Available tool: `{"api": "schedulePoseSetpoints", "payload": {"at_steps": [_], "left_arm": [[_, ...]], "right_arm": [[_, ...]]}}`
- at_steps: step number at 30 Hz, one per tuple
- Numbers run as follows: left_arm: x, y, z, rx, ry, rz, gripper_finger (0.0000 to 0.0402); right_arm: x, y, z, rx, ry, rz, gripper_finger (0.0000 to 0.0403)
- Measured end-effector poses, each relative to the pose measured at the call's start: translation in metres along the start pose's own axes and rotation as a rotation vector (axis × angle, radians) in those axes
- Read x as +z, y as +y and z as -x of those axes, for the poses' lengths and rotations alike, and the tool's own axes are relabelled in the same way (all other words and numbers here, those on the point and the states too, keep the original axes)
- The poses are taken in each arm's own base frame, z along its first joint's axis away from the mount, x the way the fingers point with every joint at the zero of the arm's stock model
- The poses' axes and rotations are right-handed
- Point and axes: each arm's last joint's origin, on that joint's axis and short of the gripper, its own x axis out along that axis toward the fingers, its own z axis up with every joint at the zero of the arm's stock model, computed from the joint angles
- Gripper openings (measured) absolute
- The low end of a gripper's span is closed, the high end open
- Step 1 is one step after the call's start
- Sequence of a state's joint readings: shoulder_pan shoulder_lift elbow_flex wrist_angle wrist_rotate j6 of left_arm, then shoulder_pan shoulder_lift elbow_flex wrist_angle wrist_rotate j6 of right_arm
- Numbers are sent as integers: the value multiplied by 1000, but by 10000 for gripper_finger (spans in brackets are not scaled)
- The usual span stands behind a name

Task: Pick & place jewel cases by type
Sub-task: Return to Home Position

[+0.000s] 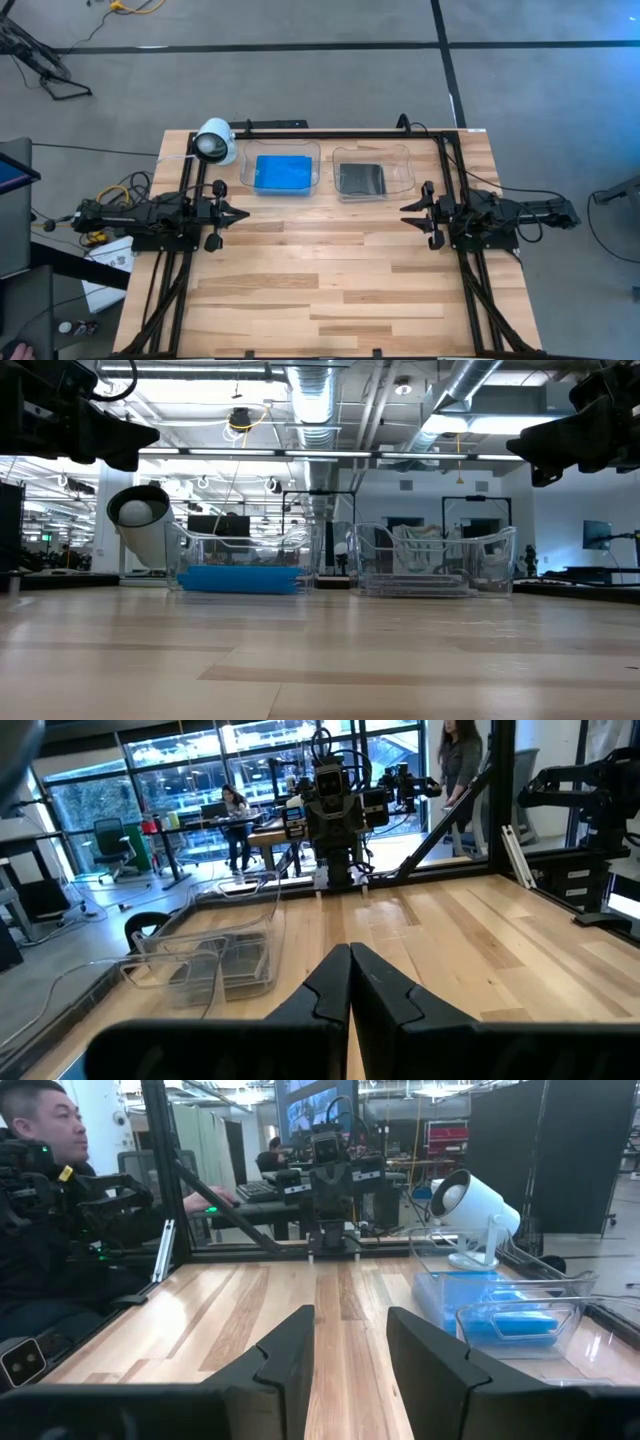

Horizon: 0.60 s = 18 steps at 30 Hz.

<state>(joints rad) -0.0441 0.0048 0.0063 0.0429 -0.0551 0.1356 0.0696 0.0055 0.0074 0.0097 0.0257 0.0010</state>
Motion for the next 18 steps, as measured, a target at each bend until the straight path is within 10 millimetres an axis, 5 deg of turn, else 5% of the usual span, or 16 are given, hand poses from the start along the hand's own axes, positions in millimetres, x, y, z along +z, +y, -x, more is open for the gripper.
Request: {"api": "schedulePoseSetpoints", "payload": {"at_steps": [18], "left_arm": [[0,0,0,0,1,3,0]], "right_arm": [[0,0,0,0,0,0,121]]}}
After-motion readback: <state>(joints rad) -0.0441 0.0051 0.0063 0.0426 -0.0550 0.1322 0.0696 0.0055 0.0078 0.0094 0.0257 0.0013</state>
